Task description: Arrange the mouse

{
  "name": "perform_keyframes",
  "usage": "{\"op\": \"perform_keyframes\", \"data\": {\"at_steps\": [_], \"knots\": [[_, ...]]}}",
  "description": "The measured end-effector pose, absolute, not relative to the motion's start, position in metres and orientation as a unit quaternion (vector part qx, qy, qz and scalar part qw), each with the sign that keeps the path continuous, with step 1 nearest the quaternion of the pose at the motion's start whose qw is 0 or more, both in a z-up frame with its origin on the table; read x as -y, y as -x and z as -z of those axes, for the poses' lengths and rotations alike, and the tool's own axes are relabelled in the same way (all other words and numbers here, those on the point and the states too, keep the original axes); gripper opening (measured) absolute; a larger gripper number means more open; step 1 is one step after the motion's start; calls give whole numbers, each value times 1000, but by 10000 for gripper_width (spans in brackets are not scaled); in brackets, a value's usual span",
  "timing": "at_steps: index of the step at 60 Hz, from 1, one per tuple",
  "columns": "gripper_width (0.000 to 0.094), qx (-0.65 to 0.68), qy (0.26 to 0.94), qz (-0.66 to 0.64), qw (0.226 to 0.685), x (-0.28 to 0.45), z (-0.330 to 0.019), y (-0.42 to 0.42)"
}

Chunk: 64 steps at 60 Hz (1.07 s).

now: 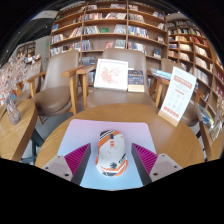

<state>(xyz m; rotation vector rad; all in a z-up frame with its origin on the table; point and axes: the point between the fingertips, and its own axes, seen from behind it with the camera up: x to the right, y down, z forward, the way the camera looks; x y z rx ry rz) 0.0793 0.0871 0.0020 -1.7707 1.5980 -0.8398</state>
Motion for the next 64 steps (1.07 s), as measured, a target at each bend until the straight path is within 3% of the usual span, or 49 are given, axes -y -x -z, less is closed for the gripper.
{"op": "perform_keyframes", "data": {"at_steps": [1,10,27,44,64], "knots": [[863,-601,667,318,304,-87,-6,-78],[851,-603,654,328,318,-76,-51,-44],[858,-609,613,336,374,-52,-145,98],[858,-601,610,370,362,0,-160,216],[857,-607,591,393,359,39,-157,269]]}}
